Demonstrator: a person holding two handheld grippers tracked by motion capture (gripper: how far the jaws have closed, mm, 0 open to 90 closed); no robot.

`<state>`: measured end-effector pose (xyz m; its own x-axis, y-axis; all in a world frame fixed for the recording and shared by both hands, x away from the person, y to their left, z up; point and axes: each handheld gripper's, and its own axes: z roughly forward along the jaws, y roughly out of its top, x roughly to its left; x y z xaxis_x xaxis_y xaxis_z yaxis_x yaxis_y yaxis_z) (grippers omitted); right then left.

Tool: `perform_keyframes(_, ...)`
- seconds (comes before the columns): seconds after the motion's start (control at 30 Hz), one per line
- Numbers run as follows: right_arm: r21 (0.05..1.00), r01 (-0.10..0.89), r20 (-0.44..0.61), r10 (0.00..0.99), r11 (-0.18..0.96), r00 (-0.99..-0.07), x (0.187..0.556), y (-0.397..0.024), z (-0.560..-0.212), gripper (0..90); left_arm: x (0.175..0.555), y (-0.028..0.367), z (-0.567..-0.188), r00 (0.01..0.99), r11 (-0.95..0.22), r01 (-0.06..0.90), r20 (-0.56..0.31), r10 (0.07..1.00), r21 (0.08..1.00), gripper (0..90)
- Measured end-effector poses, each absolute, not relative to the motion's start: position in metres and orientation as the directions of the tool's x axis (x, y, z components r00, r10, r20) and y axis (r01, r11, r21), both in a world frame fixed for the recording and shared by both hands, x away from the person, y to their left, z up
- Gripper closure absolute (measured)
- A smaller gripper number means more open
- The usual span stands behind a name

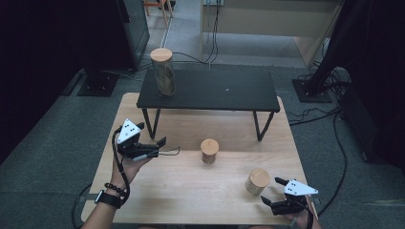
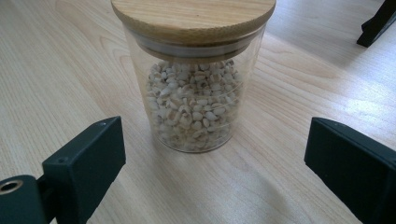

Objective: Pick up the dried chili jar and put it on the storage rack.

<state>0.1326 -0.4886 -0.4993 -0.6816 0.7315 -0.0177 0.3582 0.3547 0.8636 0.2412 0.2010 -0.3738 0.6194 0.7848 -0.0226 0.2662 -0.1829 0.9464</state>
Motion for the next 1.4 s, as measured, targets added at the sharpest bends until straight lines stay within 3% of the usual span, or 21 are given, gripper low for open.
perform_keyframes(0.43,0.863,0.357,-0.023,0.734,0.358,-0.678,0.132,-0.487,-0.499,5.2,0.228,0.212,-0.397,0.636,-0.18,0.224,-0.004,0.771,0.958,2.1)
perform_keyframes(1.4,0.86,0.36,-0.025,0.735,0.362,-0.678,0.132,-0.486,-0.499,5.2,0.216,0.222,-0.454,0.684,-0.229,0.308,-0.047,0.728,0.924,2.1)
